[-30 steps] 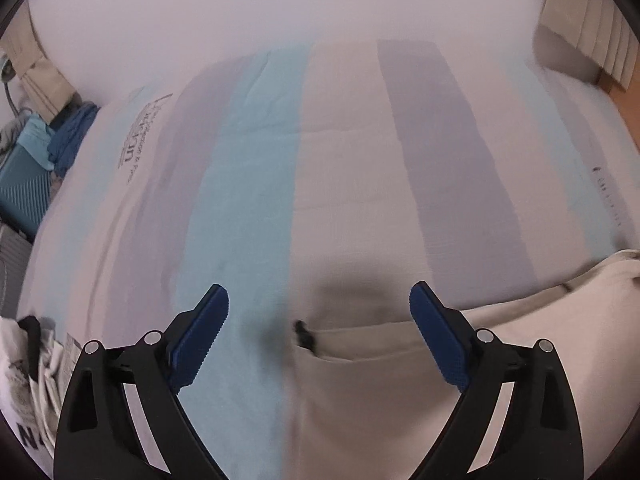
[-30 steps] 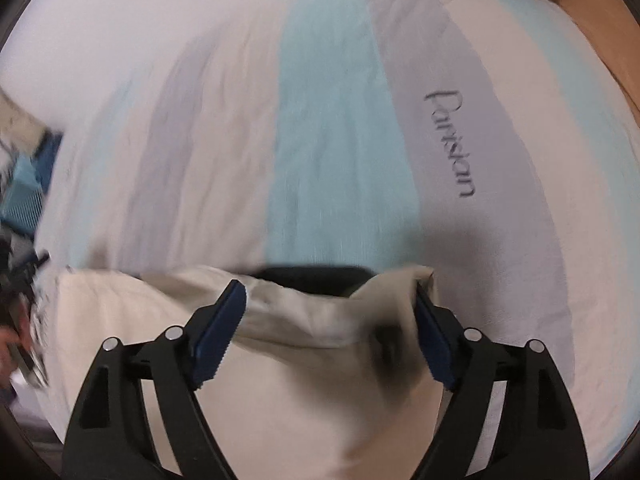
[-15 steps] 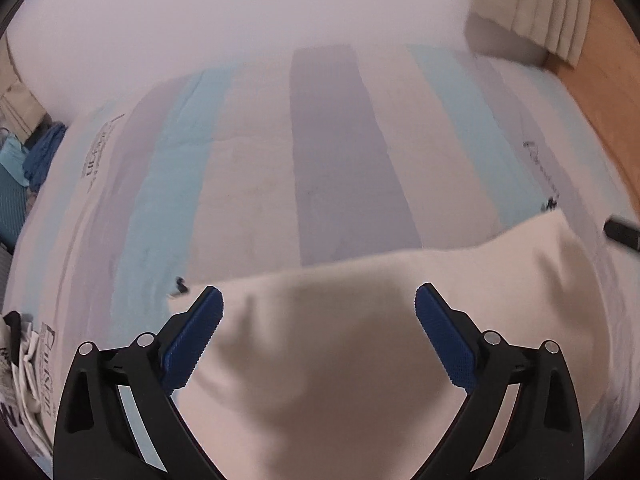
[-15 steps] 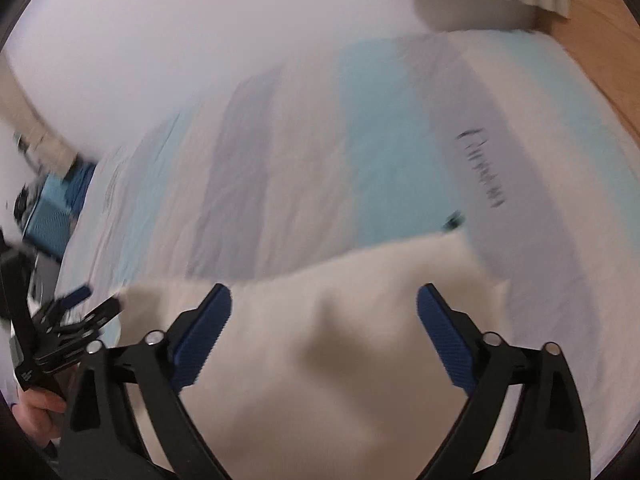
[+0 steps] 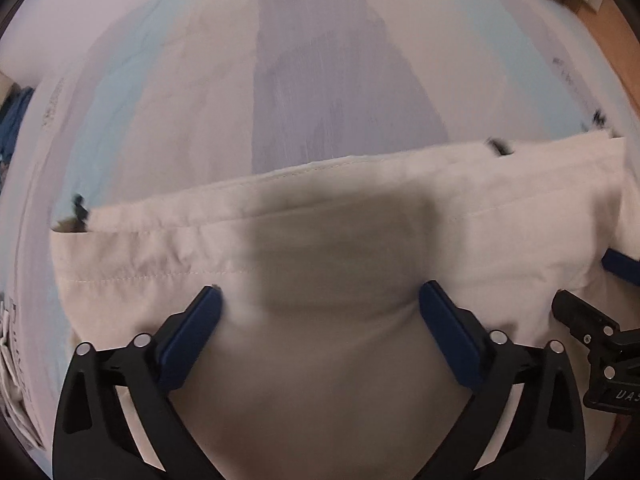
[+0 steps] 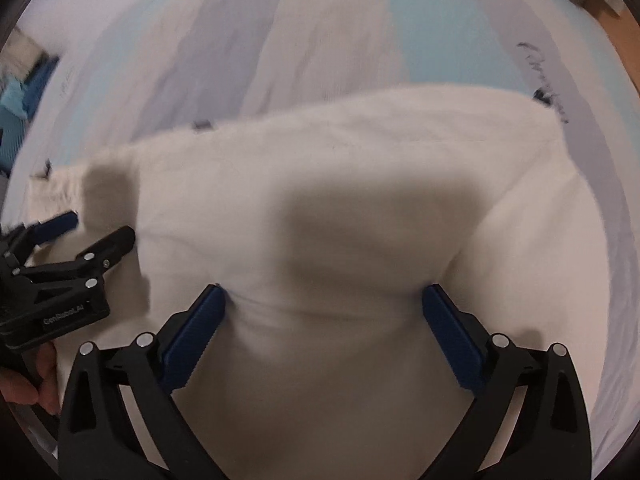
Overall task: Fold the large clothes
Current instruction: 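Lower the hem onto the folded jacket, open both grippers and smooth it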
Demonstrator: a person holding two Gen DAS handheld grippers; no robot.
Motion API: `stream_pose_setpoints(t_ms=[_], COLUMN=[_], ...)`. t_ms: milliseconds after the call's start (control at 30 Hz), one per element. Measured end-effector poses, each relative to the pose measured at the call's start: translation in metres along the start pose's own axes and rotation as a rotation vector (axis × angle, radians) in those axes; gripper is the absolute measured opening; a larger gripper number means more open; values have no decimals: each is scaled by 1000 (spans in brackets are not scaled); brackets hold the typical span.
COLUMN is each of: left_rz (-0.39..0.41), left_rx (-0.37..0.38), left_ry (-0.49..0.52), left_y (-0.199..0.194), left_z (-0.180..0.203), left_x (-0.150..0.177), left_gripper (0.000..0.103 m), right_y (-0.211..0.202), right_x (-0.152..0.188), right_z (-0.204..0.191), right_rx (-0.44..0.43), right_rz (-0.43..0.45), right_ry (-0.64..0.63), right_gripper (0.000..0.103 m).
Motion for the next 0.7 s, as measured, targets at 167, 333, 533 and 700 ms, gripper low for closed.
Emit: stream_pose_setpoints(t_ms=[167, 333, 533, 700], left_rz=[22, 156, 289, 258], left_rx=[10, 44, 68, 105], left_ry=[-13, -32, -67, -93], left_y=[-18, -77, -117, -89], left_z=[-2, -8, 8, 8], left_x=[2, 35, 104, 132], left_gripper=[92, 92, 92, 93], right_y=[-11, -86, -105, -69], right_x=[-1, 25, 93, 114], right_z=[1, -10, -22, -27], right_rx=[-31, -88, -62, -16], right_rz=[13, 209, 315, 296], right_ry=[4, -19, -84, -152], right_gripper=[91, 91, 91, 92])
Point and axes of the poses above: each gripper's, at about its wrist camera, not at the fingertips, and y roughly the way its jaws point, z to its right, x to its underside, the point moved 7 cm from there along y, roughly the way its jaws point, and after that the axes turned 12 degrees about -x, right-handed, at the moved point
